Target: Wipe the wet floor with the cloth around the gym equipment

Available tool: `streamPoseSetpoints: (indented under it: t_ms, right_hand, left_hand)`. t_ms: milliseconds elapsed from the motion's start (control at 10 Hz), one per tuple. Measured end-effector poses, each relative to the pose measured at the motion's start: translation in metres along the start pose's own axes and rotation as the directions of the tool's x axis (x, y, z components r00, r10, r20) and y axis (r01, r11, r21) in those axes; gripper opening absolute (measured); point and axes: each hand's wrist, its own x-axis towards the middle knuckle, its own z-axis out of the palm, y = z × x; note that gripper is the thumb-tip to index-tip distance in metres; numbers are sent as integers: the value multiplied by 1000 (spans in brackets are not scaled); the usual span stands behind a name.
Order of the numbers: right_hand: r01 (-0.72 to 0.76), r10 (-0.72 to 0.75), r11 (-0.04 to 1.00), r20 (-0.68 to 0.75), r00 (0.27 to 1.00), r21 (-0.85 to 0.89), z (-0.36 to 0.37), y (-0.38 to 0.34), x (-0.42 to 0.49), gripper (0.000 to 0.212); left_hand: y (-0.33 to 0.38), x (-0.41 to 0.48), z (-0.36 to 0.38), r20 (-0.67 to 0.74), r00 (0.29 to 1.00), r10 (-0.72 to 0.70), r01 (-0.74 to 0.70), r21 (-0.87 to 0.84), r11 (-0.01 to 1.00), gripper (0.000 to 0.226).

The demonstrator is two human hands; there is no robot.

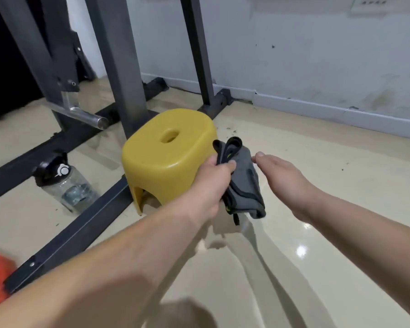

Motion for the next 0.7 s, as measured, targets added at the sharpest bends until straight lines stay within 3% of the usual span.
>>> streamPoseSetpoints:
  t_ms: [100, 200, 300, 400, 500, 600, 700]
  right_hand:
    - [93, -92, 995, 24, 995, -38, 16, -43, 28, 37]
    - [91, -89, 995, 42, 995, -42, 38, -61, 50, 43]
    - [-8, 9, 1000, 82, 997, -9, 57, -64, 60, 46]
    - [-87, 91, 996, 132, 987, -33, 66, -58, 61, 37]
    - [-126, 132, 991, 127, 983, -51, 62, -54, 58, 46]
    - [-136, 143, 989, 117, 983, -64, 50, -53, 50, 35]
    - [-123, 126, 990, 36, 991, -63, 28, -49, 43, 23]
  left_hand:
    - [59, 37, -23, -75, 996, 54, -72, -273, 959, 30]
    - [80, 72, -54, -206, 978, -25, -37, -295, 955, 30]
    - [77, 95, -79, -408, 912, -45, 77, 62, 995, 26]
    - [79, 100, -96, -428, 904, 10, 138, 314, 939, 17]
    - [79, 103, -109, -382, 919, 94, 180, 621, 763, 26]
    - [74, 95, -116, -410, 870, 274, 114, 709, 696, 39]
    - [71, 85, -102, -445, 764, 468, -105, 629, 770, 29]
